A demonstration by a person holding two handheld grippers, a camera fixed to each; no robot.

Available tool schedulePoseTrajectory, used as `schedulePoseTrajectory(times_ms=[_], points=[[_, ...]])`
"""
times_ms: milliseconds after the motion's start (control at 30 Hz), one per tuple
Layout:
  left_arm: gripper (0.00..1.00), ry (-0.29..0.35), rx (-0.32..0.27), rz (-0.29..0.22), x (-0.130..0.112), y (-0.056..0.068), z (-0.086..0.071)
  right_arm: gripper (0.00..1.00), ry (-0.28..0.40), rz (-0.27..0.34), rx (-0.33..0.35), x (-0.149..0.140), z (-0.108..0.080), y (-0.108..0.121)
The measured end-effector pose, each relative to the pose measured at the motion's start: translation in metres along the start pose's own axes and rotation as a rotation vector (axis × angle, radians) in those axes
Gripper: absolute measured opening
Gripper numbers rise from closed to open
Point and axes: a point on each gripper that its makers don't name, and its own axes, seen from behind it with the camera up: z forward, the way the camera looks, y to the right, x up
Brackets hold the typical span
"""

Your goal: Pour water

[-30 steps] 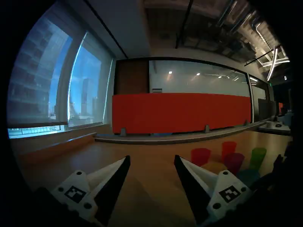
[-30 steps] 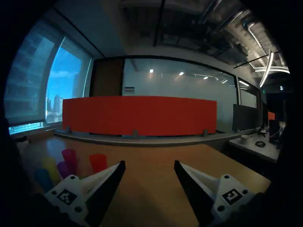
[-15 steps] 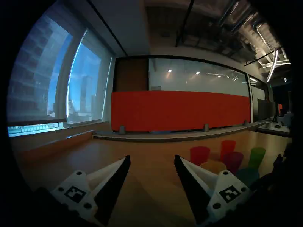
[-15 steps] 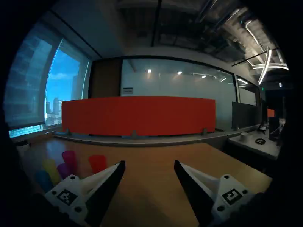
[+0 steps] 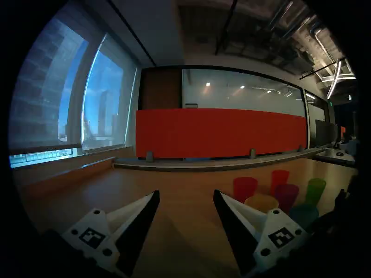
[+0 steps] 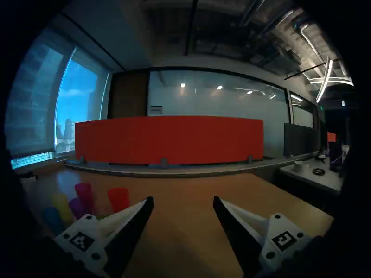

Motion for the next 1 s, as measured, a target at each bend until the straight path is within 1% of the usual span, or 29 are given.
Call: schedulePoseTrajectory(times_ms=[400,600,700,1000], points=[[0.86,-0.003,-0.002,0.001,-0.001,0.001,0.000,1.00,0.016,-0.031,0.011,0.004,0.001,-0.005],[0.86,-0.003,-0.002,0.002,-0.001,0.001,0.001,1.00,0.006,-0.051,0.030,-0.006,0.004,-0.012],[0.86,-0.003,-0.002,0.002,-0.001,0.001,0.001,1.00,0.013,-0.057,0.042,-0.008,0.005,-0.015],[0.86,-0.003,-0.002,0.002,-0.001,0.001,0.001,1.00,0.060,-0.027,0.047,-0.005,0.009,-0.013]])
